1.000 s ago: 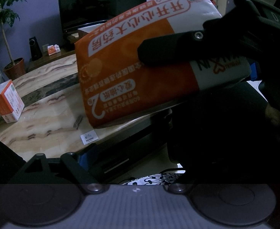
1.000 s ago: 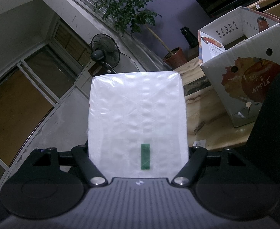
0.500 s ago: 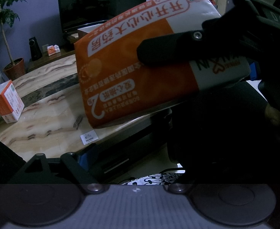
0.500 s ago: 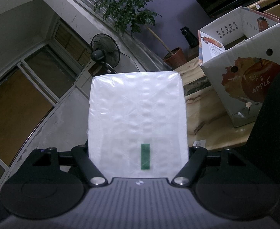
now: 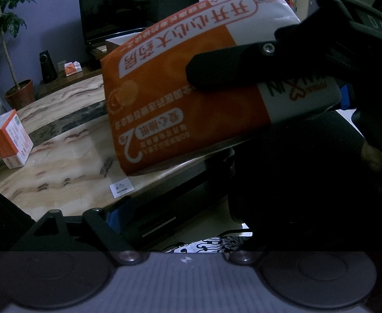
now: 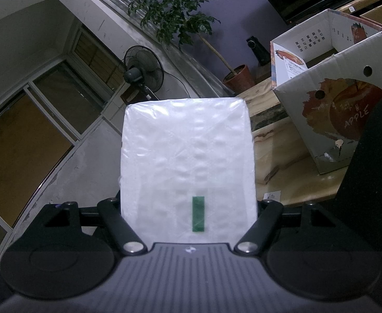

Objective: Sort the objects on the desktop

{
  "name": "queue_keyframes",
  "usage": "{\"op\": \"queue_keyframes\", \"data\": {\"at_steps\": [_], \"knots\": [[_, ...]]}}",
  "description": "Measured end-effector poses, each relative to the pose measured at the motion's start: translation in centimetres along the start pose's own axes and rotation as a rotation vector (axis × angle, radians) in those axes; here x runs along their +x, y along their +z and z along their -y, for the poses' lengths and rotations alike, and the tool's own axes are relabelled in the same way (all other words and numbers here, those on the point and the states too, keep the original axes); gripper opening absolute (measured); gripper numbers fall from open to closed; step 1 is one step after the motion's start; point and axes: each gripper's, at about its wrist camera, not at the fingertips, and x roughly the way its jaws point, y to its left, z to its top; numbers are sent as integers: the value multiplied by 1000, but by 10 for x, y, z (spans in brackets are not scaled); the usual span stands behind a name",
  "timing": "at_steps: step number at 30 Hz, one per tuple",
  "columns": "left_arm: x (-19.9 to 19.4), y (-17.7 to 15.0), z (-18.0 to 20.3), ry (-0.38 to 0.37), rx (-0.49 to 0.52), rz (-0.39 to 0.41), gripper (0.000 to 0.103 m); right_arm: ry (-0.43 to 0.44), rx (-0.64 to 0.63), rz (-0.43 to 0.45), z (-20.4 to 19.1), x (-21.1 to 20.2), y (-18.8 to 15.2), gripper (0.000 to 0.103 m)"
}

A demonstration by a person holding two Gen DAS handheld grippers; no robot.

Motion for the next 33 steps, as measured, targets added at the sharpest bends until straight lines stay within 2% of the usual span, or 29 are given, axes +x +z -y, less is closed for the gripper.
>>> {"op": "queue_keyframes", "data": {"at_steps": [7,33], "knots": [[1,1,0,3,-4,-1,90,-4,1,1,-2,0,0,75],[6,1,-4,14,-24,-13,91,-15,1,-7,1,3,0,75]]}}
